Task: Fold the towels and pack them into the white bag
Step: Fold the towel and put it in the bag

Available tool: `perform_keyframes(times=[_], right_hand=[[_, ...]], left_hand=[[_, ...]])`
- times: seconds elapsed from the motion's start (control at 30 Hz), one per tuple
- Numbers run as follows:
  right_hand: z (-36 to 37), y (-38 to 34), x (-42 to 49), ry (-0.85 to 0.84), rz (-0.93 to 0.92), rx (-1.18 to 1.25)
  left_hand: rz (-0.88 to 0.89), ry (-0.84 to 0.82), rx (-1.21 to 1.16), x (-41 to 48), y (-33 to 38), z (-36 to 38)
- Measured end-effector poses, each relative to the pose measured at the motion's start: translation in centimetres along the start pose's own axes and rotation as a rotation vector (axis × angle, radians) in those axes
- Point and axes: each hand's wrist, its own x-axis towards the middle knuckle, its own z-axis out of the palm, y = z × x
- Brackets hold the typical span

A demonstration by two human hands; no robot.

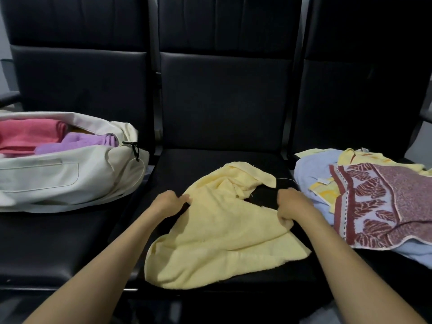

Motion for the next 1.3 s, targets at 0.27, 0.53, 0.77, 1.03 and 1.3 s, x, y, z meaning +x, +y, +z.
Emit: perform_keyframes(times=[0.27, 0.53, 0.77, 1.03, 1.3], right_hand=[[1.8, -4.1, -1.2, -0.067, -0.203, 0.282], [0.7, -3.1, -1.6, -0.255, -0.291, 0.494], [-0.1, -3.1, -1.6, -0.296, -0.164, 0.693], [1.3, -3.5, -1.8, -0.193, -0.277, 0.367], [0.9, -3.4, -1.0, -0.130, -0.280, 0.500]], left_hand=[[0.023, -0.188, -0.156, -2.2, 1.5, 1.1], [-0.138, -0.637, -1.012, -3.2, -0.4, -2.5], [-0.125, -0.507, -0.417, -2.8, -1.2, -1.1], [0.011, -0.328, -0.283, -4.1, 1.5, 2.3], [-0.083, -0.258, -0.769, -4.2, 3.2, 0.8]])
